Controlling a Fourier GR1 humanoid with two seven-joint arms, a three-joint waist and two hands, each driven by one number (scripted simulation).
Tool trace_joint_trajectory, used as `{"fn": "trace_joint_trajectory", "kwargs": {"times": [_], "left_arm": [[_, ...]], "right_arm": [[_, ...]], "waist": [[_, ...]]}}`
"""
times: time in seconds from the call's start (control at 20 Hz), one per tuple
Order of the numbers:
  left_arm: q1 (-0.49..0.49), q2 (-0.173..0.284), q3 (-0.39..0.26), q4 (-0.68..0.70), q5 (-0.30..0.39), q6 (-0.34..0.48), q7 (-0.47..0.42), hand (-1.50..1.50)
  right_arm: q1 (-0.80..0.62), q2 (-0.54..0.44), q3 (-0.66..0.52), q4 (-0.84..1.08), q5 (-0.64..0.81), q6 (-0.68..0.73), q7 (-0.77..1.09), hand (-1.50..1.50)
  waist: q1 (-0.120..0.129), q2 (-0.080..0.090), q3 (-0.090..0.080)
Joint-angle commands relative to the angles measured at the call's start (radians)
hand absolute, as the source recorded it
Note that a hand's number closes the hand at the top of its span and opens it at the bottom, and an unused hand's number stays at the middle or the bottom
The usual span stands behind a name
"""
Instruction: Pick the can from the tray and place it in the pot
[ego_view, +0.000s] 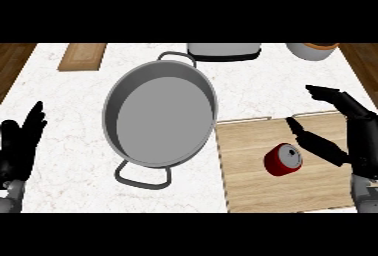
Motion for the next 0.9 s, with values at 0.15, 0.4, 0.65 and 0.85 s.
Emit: {"fn": "trace_joint_trajectory", "kwargs": {"times": [0.15, 0.4, 0.65, 0.85], "left_arm": [[0.001, -0.009, -0.023, 0.043, -0.037, -0.035, 0.084, 0.00], [-0.035, -0.002, -0.012, 0.061, -0.042, -0.049, 0.092, 0.00], [-0.015, -0.005, -0.010, 0.030, -0.049, -0.039, 0.100, 0.00], [-0.039, -0.003, 0.015, 0.066, -0.019, -0.084, 0.088, 0.00]], "right_arm": [[0.213, -0.020, 0.069, -0.301, 0.240, -0.089, 0.068, -1.50], [0.209, -0.180, 0.063, -0.430, 0.336, 0.117, 0.364, -1.50], [0.219, -0.312, 0.048, -0.614, 0.339, 0.350, 0.644, -1.50], [0.199, -0.375, 0.088, -0.663, 0.237, 0.535, 0.826, -1.50]], "waist": [[0.018, 0.002, 0.002], [0.017, 0.004, -0.001], [0.024, 0.001, -0.002], [0.029, 0.006, -0.003]]}}
